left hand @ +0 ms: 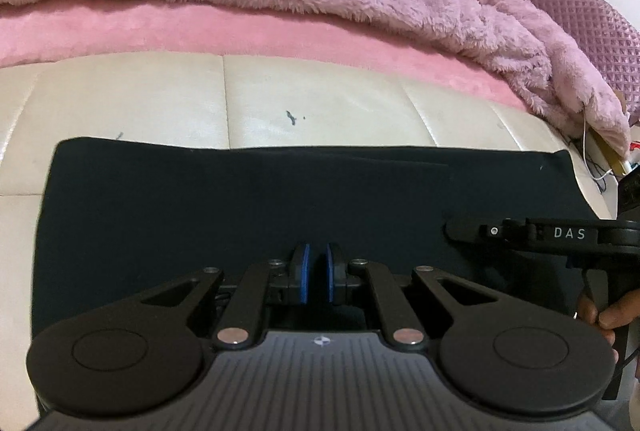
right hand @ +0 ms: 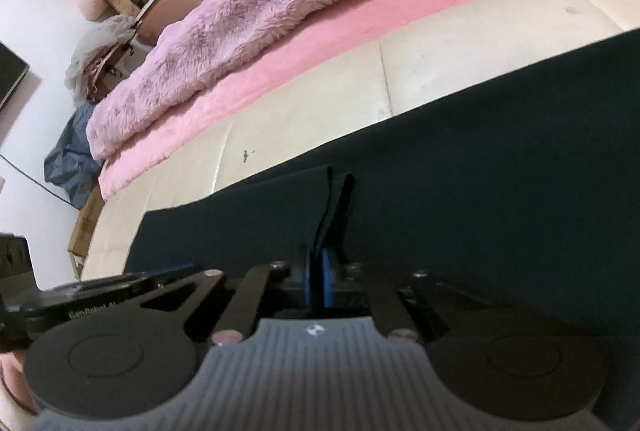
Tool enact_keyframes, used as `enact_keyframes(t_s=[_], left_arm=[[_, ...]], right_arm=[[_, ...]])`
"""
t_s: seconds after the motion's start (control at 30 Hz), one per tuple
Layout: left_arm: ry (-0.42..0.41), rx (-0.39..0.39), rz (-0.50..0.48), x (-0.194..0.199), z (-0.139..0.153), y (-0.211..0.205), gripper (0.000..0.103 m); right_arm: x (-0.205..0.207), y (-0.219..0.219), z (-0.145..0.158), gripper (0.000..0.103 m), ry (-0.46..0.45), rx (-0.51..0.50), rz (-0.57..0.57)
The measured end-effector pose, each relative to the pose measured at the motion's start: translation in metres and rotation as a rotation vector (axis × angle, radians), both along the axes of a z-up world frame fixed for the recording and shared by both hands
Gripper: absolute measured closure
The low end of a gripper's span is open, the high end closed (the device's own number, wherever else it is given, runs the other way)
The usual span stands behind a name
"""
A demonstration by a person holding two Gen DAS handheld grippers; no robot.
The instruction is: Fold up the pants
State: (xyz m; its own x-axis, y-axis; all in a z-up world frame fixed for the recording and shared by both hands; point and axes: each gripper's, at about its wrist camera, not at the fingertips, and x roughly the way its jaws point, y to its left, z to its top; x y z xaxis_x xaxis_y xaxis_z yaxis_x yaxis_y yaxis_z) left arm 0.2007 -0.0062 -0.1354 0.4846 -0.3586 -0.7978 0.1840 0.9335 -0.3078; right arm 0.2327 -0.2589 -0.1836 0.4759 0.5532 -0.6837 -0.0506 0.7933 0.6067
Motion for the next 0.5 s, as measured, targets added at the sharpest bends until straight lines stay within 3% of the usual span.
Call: enact_keyframes(t_s=[0.17,0.37,0.5], left_arm=[[-0.095,-0.009,0.06,-0.015,0.032,0.021,0.095],[-0.178,-0.002,0.19,-0.031,0.067,0.067,0.095],[-0.202,-0.009,0.222,-0.04,0.077,0.076,0.095]], right_arm=[[-0.004,0.008,0.033,0.103,-0.066,-0.035,0.008],[-0.008,0.008,0.115,0.103,-0.204,-0.092,0.061],[-0.011,-0.013,0.172,0.103,-0.262,-0.126,0.063]])
